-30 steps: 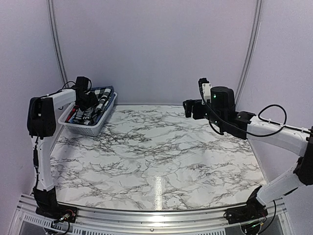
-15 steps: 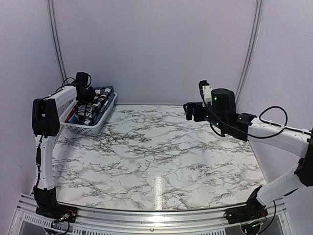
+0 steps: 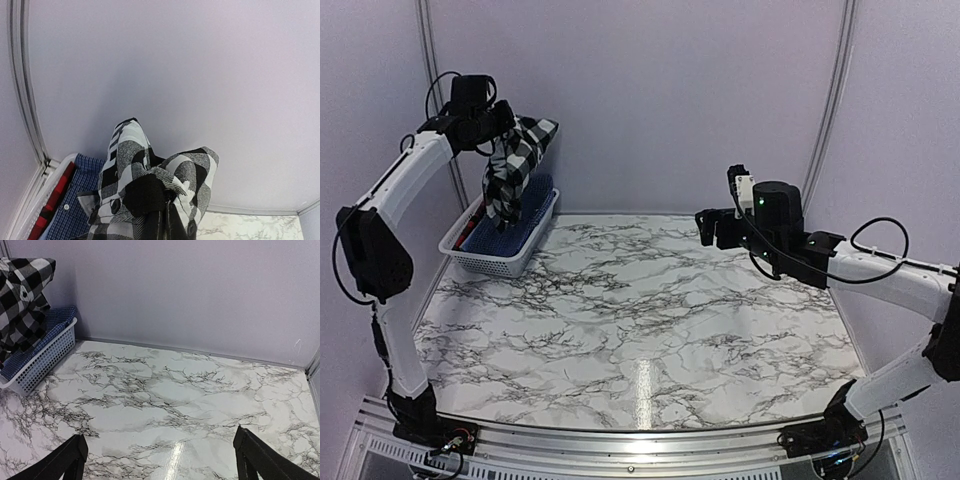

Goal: Fold and stack the long sleeve shirts
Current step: Pick up the crumpled shirt from the bin, then place the crumpled shirt at the corner of the board.

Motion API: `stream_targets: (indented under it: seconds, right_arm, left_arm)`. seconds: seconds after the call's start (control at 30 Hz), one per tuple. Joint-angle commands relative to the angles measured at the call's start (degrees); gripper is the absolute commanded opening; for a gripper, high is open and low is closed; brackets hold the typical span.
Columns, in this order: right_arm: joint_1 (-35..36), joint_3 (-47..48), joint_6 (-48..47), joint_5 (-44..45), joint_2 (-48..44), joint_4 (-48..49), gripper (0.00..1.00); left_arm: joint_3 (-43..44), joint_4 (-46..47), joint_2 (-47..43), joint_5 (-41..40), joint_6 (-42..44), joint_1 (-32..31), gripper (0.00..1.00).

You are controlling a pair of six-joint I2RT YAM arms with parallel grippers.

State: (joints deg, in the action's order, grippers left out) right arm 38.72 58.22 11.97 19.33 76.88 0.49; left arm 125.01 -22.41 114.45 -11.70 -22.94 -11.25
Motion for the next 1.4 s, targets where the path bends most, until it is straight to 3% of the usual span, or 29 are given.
stream_targets:
  seconds: [0.0, 0.4, 0.67, 0.77, 1.03, 1.17, 1.37]
  right_arm:
    - [-0.4, 0.3, 0.1, -0.2, -1.0, 0.8, 0.99]
    - [-0.5, -0.5, -0.5, 1.9, -3.0, 1.6, 0.99]
    - [-0.4, -2.4, -1.5, 3.2, -6.6, 1.0, 0.99]
    - [-0.5, -3.1, -2.0, 3.3, -7.8, 0.7, 0.98]
    - [0.1, -4.3, -2.2, 3.3, -8.8, -0.2, 0.99]
    - [1.6, -4.7, -4.5, 3.3, -8.8, -0.2, 0.99]
    - [2.0, -6.6, -4.6, 3.8, -10.5, -0.2, 0.98]
  left_arm:
    - [1.5, 6.6, -6.1, -2.1, 6.5, -2.8, 0.00]
    - [6.9, 9.7, -11.4, -2.8, 15.2, -24.3, 0.00]
    - [-0.7, 11.0, -14.9, -11.2, 20.8, -39.2, 0.00]
    - [-5.6, 12.4, -17.3, -12.4, 17.0, -39.7, 0.00]
    - [-17.4, 7.4, -17.2, 3.8, -2.7, -37.6, 0.00]
    - [-15.4, 5.4, -17.5, 11.0, -2.5, -37.8, 0.00]
    - [-18.1, 5.2, -22.9, 11.4, -0.4, -40.3, 0.00]
